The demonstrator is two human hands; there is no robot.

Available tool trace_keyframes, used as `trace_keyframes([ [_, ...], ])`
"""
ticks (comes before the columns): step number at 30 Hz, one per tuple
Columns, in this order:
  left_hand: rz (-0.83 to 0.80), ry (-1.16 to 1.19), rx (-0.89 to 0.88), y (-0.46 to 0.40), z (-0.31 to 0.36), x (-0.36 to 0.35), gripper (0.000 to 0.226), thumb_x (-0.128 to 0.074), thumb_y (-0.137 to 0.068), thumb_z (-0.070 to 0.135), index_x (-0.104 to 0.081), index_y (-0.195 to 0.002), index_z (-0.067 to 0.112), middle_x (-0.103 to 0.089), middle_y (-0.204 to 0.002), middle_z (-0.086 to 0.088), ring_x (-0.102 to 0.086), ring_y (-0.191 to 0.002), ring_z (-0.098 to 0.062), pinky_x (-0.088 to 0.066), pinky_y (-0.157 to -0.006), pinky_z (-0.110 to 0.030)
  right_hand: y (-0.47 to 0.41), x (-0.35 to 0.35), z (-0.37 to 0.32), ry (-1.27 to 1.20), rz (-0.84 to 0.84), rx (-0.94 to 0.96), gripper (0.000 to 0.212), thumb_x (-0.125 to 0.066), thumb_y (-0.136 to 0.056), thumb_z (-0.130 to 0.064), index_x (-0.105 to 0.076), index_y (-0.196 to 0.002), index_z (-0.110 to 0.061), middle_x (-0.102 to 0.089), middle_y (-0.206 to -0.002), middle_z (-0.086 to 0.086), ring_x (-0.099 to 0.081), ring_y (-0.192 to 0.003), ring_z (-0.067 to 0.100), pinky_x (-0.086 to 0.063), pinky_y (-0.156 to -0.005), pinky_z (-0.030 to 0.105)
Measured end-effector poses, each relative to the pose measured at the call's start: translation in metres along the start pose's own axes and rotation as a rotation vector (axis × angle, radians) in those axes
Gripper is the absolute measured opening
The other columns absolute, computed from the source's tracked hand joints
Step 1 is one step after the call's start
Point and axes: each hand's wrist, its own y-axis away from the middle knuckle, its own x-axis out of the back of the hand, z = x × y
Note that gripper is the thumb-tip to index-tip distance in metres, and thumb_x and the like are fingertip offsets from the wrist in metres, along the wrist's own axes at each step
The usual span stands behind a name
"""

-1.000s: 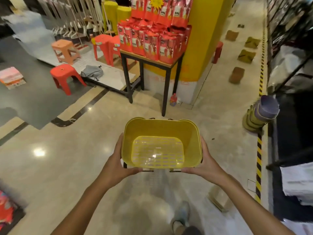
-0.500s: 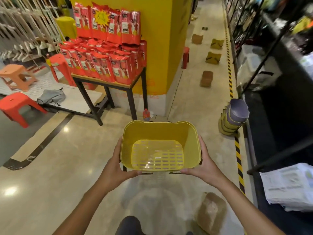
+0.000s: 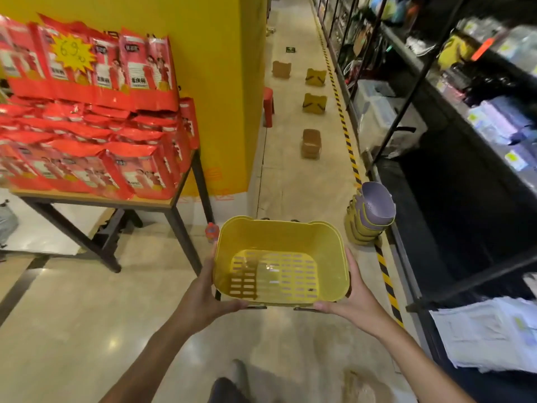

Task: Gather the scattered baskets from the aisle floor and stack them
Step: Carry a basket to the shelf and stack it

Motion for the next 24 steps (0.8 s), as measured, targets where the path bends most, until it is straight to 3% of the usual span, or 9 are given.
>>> trace_keyframes([
  [3,-0.075,0.000,-0.048,-0.064,0.006,0.024,0.130,-0.095,-0.064,0.045,-0.004,-0.158,0.049,-0.042,-0.138,0.046,-0.047,-0.126,0.016,-0.050,-0.101,-0.021,-0.038,0.004,-0.019,0.022,0.072,0.013,0.140,-0.100,-0.059,-0.038,0.000,-0.156,-0.054,-0.034,-0.148,-0.043,-0.038,-0.137,-0.014,-0.036,-0.109,0.023],
  [7,-0.170,-0.001,-0.114,-0.146,0.007,0.027,0.129,-0.093,-0.067,0.040,0.000,-0.156,0.050,-0.020,-0.139,0.059,-0.024,-0.129,0.033,-0.033,-0.093,0.007,-0.078,0.023,-0.022,-0.025,0.176,-0.041,0.138,-0.099,-0.063,-0.032,-0.001,-0.157,-0.051,-0.033,-0.147,-0.045,-0.036,-0.135,-0.019,-0.039,-0.096,0.002],
  [9,-0.206,0.011,-0.133,-0.187,0.005,0.019,0.128,-0.093,-0.067,0.043,-0.001,-0.156,0.050,-0.020,-0.140,0.058,-0.021,-0.129,0.034,-0.031,-0.090,0.011,-0.099,0.035,-0.015,-0.031,0.232,-0.035,0.137,-0.099,-0.065,-0.025,0.000,-0.158,-0.048,-0.029,-0.147,-0.047,-0.032,-0.134,-0.023,-0.033,-0.093,-0.006],
  [12,-0.273,-0.005,-0.153,-0.250,0.008,0.006,0.128,-0.090,-0.065,0.054,0.000,-0.156,0.052,-0.024,-0.137,0.058,-0.026,-0.129,0.031,-0.032,-0.091,0.010,-0.135,0.061,-0.002,-0.071,0.264,-0.045,0.135,-0.097,-0.067,-0.020,-0.001,-0.158,-0.047,-0.031,-0.145,-0.050,-0.033,-0.132,-0.025,-0.033,-0.092,-0.007],
  [16,-0.362,-0.016,-0.131,-0.342,0.026,-0.017,0.130,-0.094,-0.066,0.048,-0.003,-0.160,0.043,-0.035,-0.146,0.042,-0.041,-0.136,0.011,-0.043,-0.105,-0.012,-0.196,0.109,0.017,-0.130,0.306,-0.063,0.138,-0.099,-0.063,-0.028,-0.001,-0.158,-0.047,-0.034,-0.138,-0.053,-0.036,-0.127,-0.027,-0.034,-0.089,-0.007],
  [20,-0.414,-0.030,-0.121,-0.432,0.055,-0.042,0.129,-0.094,-0.069,0.037,-0.002,-0.159,0.043,-0.033,-0.146,0.044,-0.039,-0.134,0.016,-0.038,-0.101,-0.002,-0.261,0.166,0.021,-0.151,0.321,-0.070,0.138,-0.100,-0.061,-0.030,-0.003,-0.158,-0.049,-0.033,-0.145,-0.047,-0.037,-0.132,-0.021,-0.038,-0.093,-0.003],
  [24,-0.377,0.004,-0.112,-0.508,0.087,-0.061,0.134,-0.094,-0.059,0.054,-0.003,-0.157,0.052,-0.032,-0.148,0.045,-0.036,-0.137,0.016,-0.036,-0.105,-0.006,-0.320,0.224,0.010,-0.126,0.352,-0.045,0.137,-0.100,-0.061,-0.031,-0.005,-0.156,-0.054,-0.032,-0.152,-0.037,-0.037,-0.136,-0.016,-0.037,-0.093,-0.003],
])
